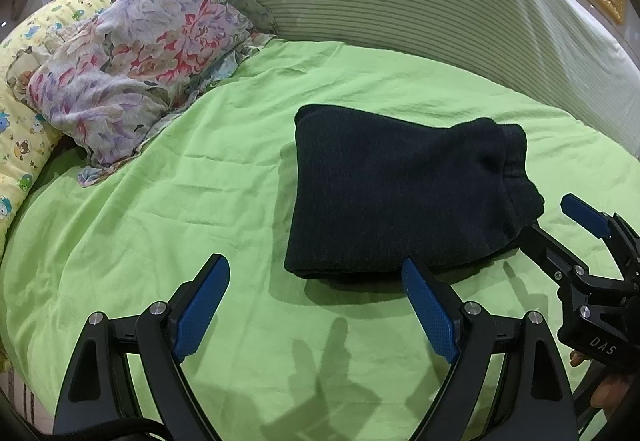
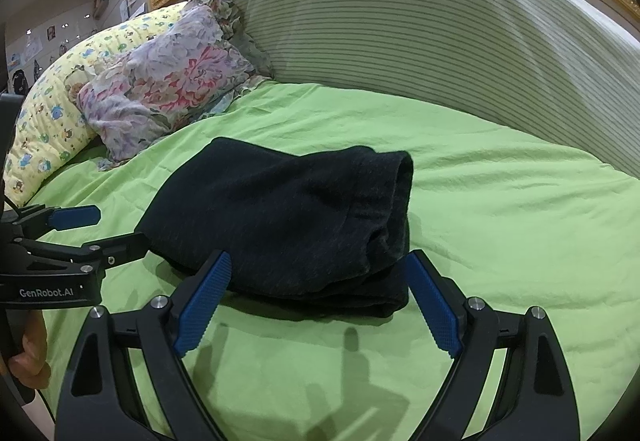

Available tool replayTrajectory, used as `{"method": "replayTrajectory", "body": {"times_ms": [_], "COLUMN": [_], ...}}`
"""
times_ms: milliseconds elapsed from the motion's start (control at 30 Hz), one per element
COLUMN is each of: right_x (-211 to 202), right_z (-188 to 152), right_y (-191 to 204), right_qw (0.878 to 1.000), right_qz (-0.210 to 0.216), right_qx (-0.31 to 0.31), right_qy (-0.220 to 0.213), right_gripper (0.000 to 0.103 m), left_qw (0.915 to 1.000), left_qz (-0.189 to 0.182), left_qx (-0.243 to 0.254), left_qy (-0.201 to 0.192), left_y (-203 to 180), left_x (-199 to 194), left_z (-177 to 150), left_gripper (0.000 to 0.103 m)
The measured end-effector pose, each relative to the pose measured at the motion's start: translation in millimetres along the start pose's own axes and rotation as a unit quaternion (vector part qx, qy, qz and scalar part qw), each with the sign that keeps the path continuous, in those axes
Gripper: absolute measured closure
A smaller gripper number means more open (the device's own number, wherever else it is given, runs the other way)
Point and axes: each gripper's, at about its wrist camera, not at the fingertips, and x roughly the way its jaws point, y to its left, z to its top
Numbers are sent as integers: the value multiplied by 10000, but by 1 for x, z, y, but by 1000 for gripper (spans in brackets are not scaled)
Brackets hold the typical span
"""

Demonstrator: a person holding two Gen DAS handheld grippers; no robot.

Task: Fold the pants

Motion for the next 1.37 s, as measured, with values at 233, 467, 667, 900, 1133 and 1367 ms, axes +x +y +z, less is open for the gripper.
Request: {"method": "replayTrajectory", "body": {"times_ms": [233, 467, 667, 900, 1133, 1367], "right_x": [-4, -7, -13, -13, -15, -18], "right_z": [1, 2, 5, 8, 9, 10], "right_y": [-3, -6, -8, -10, -7, -7], "right_qw": [10000, 9999, 9999, 9999, 9998, 9998], "right_qz": [-41, -52, -65, -50, -40, -68], "right_qx": [55, 91, 85, 120, 141, 160], "right_qy": [-31, -51, -96, -68, -109, -132], "right_gripper": [14, 14, 14, 14, 14, 14], "left_qw": [9999, 9998, 9997, 9996, 9996, 9996], "left_qz": [-52, -119, -122, -142, -131, -136], "left_qx": [-127, -119, -93, -183, -212, -230], "left_qy": [-47, -125, -191, -144, -122, -124], "left_y": [1, -3, -6, -4, -3, -4], "left_x": [-1, -5, -9, -9, -13, -17], "left_z": [1, 0, 4, 6, 3, 7], "left_gripper": [14, 14, 14, 14, 14, 14]}}
